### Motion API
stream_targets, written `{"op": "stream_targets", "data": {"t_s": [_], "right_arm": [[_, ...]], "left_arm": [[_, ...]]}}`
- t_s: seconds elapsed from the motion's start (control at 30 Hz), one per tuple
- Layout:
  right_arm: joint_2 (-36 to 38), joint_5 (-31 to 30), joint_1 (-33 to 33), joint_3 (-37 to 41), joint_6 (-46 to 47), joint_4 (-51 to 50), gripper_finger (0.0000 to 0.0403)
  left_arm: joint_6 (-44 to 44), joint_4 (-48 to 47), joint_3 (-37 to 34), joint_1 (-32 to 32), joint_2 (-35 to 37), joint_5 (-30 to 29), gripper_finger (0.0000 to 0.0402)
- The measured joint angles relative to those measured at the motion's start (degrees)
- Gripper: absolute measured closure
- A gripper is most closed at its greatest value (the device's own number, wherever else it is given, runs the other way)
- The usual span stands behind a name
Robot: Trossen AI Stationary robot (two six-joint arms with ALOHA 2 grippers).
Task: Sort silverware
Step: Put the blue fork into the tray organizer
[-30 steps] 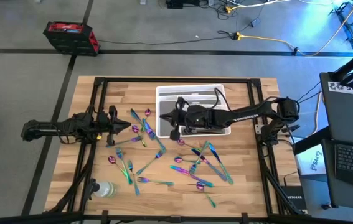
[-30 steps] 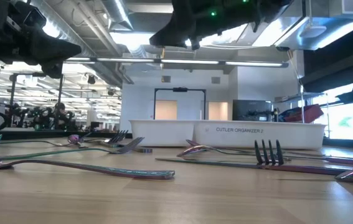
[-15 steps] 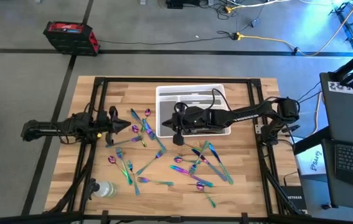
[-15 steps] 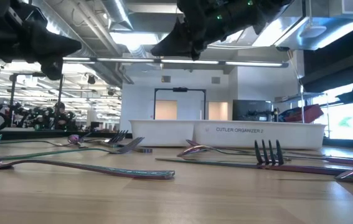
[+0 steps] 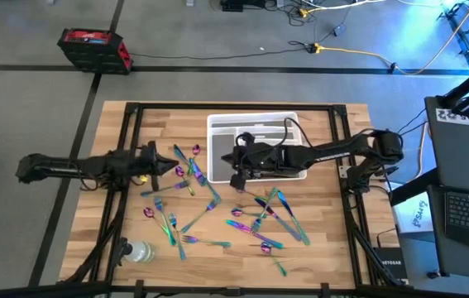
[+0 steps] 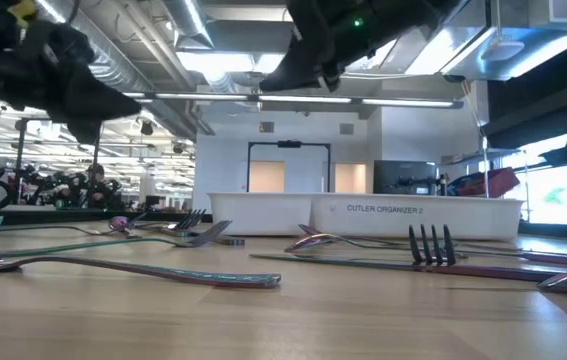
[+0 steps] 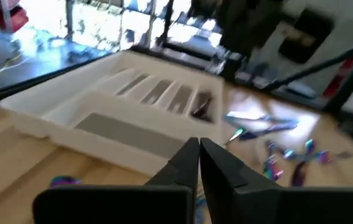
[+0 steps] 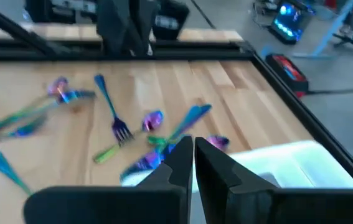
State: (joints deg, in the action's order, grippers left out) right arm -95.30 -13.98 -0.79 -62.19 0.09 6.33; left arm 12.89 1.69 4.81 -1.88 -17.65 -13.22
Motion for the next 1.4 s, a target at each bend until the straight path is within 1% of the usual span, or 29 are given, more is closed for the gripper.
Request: {"op": "stream_targets", "data": {"t_s": [0.1, 0.13, 0.23, 0.33, 0.43, 0.5, 0.57, 0.6, 0.67, 0.77, 0.87, 1.07, 1.17, 1.27, 1.4], "right_arm": [[0.8, 0.0, 0.0, 0.0, -0.3, -2.2, 0.0402], [1.1, 0.0, 0.0, 0.0, -0.3, -2.8, 0.0402], [1.8, 0.0, 0.0, 0.0, -0.5, -5.3, 0.0402], [3.8, 2.4, 0.0, 0.1, -0.5, -5.8, 0.0402], [7.7, 2.9, 0.0, 0.0, -1.8, -6.7, 0.0402], [10.6, 2.7, 0.0, -0.1, -2.4, -10.6, 0.0402], [13.3, 1.7, 0.0, 0.0, -3.4, -16.4, 0.0402], [14.6, 1.5, 0.1, 0.0, -3.5, -19.2, 0.0402], [16.6, 1.5, 0.1, 0.5, -3.8, -23.0, 0.0402], [20.4, 2.3, 0.1, 4.5, -4.9, -22.3, 0.0402], [24.9, 3.0, 0.1, 9.9, -4.8, -19.9, 0.0402], [35.1, 2.5, 0.3, 21.8, -2.9, -14.6, 0.0402], [39.1, 2.4, 0.9, 26.4, -1.1, -13.4, 0.0402], [42.3, 2.4, 1.2, 29.1, -0.2, -13.7, 0.0402], [45.1, 2.4, 1.2, 31.6, 0.3, -13.8, 0.0402]], "left_arm": [[-5.2, -0.8, 4.2, -1.3, -8.3, 7.4, 0.0402], [-6.1, -1.2, 6.0, -1.8, -11.3, 8.6, 0.0402], [-9.2, -5.0, 11.6, -3.8, -21.2, 9.1, 0.0402], [-14.6, -7.2, 17.5, -6.3, -31.4, 9.5, 0.0402], [-21.0, -13.7, 24.1, -8.9, -41.2, 12.4, 0.0402], [-24.9, -17.6, 27.7, -10.9, -47.1, 16.9, 0.0402], [-27.0, -19.1, 29.3, -12.6, -50.6, 22.4, 0.0402], [-28.0, -18.9, 30.1, -13.3, -51.7, 24.4, 0.0402], [-30.9, -19.5, 31.0, -14.2, -53.0, 25.5, 0.0398], [-36.3, -21.5, 31.2, -14.8, -53.4, 25.0, 0.0373], [-38.8, -21.2, 31.4, -15.5, -53.2, 21.7, 0.0326], [-41.1, -20.2, 31.4, -15.8, -54.3, 16.7, 0.0203], [-43.0, -21.0, 31.4, -16.0, -55.8, 15.6, 0.0161], [-45.7, -21.3, 31.4, -15.1, -57.4, 15.8, 0.015], [-47.6, -21.2, 31.4, -14.5, -60.4, 16.0, 0.0161]]}}
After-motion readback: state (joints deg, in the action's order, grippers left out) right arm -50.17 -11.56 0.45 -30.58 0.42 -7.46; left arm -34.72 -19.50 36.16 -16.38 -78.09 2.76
